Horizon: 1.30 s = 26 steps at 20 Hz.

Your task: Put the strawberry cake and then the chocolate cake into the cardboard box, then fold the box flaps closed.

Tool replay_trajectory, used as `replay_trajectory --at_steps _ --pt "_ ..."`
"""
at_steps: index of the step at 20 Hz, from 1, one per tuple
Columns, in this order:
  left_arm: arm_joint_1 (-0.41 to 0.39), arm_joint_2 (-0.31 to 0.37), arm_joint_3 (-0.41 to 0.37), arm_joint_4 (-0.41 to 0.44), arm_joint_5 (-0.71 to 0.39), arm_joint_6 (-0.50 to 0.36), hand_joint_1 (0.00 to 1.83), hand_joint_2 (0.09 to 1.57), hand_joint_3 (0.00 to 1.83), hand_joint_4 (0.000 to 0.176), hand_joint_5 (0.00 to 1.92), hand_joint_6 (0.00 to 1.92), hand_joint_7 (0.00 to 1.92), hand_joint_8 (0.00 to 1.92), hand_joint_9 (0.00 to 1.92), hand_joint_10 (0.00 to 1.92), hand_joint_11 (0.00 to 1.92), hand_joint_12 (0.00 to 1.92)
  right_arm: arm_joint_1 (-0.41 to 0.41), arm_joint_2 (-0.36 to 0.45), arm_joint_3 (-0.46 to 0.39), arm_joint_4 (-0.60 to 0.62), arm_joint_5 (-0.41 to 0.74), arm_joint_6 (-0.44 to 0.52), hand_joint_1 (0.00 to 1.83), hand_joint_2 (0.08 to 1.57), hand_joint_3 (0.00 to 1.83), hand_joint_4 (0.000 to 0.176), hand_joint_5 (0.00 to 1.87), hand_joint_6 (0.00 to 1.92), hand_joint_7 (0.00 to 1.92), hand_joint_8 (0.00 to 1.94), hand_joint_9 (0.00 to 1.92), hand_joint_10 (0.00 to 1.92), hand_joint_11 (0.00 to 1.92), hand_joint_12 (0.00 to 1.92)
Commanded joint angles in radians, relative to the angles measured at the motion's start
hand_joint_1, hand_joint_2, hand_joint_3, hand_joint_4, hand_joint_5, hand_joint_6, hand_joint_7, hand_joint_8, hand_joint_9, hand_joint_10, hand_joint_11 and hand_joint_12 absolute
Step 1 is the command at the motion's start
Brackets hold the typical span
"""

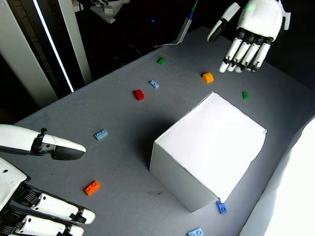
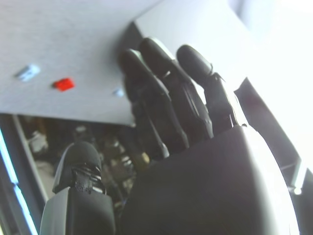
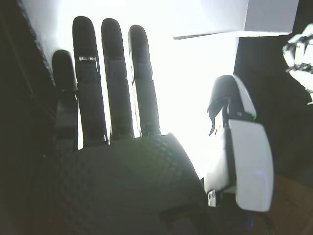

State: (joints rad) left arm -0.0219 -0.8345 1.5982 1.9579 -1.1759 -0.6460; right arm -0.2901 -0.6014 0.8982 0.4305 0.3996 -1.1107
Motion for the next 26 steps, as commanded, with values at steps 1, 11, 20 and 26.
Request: replay_trajectory --at_steps 1,11,20,26 --pt "-0.008 0.021 -0.007 -0.080 0.013 0.002 0.08 1.23 0.00 0.000 1.01 1.05 1.14 1.37 1.03 1.77 0.62 1.92 0.016 0.017 0.002 -0.003 0.112 0.003 0.00 1.19 0.00 0.000 1.12 0.76 1.37 0.56 1.08 1.36 0.68 1.80" --pt "0.026 0.054 -0.050 -0.086 0.033 0.028 0.07 1.27 0.00 0.000 1.13 1.83 1.29 1.92 1.32 1.92 1.13 1.92 0.018 0.017 0.002 -0.003 0.114 0.003 0.00 1.20 0.00 0.000 1.11 1.78 1.29 1.66 1.25 1.85 1.17 1.92" --pt "0.031 0.044 -0.009 -0.093 0.015 0.045 0.08 1.35 0.02 0.000 1.09 1.80 1.27 1.92 1.29 1.92 1.14 1.92 0.025 0.016 0.002 -0.003 0.120 0.002 0.00 1.34 0.02 0.000 1.07 1.88 1.23 1.92 1.22 1.92 1.16 1.92" --pt "0.031 0.047 -0.022 -0.099 0.013 0.044 0.12 1.36 0.01 0.000 1.10 1.83 1.28 1.92 1.29 1.92 1.12 1.92 0.028 0.014 0.001 -0.017 0.119 0.002 0.00 1.41 0.02 0.000 1.06 1.92 1.21 1.94 1.21 1.92 1.17 1.92"
